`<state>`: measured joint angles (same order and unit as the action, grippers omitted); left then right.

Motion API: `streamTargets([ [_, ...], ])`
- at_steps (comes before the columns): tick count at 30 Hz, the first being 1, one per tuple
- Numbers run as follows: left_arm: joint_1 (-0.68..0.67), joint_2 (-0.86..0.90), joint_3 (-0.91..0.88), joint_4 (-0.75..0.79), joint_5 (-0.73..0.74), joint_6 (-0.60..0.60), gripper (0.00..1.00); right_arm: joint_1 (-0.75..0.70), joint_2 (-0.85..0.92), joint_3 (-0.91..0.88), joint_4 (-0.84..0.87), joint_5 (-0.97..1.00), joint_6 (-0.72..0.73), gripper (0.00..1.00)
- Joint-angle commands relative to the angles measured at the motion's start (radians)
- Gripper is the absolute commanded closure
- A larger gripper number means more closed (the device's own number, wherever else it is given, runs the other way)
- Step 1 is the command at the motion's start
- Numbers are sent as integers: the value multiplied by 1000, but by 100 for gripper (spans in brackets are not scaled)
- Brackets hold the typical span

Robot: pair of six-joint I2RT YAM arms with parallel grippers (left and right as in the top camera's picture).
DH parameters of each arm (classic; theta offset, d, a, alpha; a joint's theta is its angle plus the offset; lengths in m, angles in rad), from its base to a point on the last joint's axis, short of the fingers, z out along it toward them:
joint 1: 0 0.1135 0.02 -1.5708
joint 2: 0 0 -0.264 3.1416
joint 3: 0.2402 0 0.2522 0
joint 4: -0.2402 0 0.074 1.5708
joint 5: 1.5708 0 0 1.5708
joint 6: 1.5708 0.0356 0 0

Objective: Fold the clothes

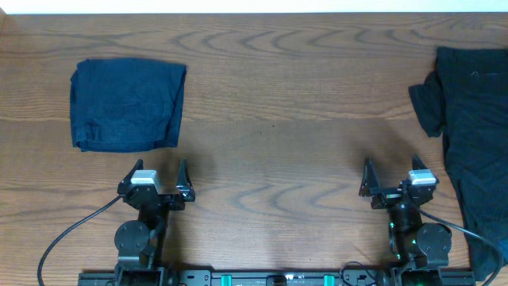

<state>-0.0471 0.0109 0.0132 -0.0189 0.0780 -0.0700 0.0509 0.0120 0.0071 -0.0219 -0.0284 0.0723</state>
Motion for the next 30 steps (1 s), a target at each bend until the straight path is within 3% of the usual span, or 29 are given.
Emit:
streamTargets([
  [1,-3,-7,-9,-44,11,17,2,8,-6,24,3,47,72,1],
  [7,-3,-7,-9,-44,11,17,2,8,26,255,-45,47,88,1],
  [12,-3,-7,-9,-44,11,17,2,8,205,584,-225,47,88,1],
  [24,-3,-7,-9,-44,11,17,2,0,1064,1550,-830,224,-27,1],
  [30,-3,-7,-9,-44,11,17,2,-129,1490,1930,-1023,268,-101,1],
])
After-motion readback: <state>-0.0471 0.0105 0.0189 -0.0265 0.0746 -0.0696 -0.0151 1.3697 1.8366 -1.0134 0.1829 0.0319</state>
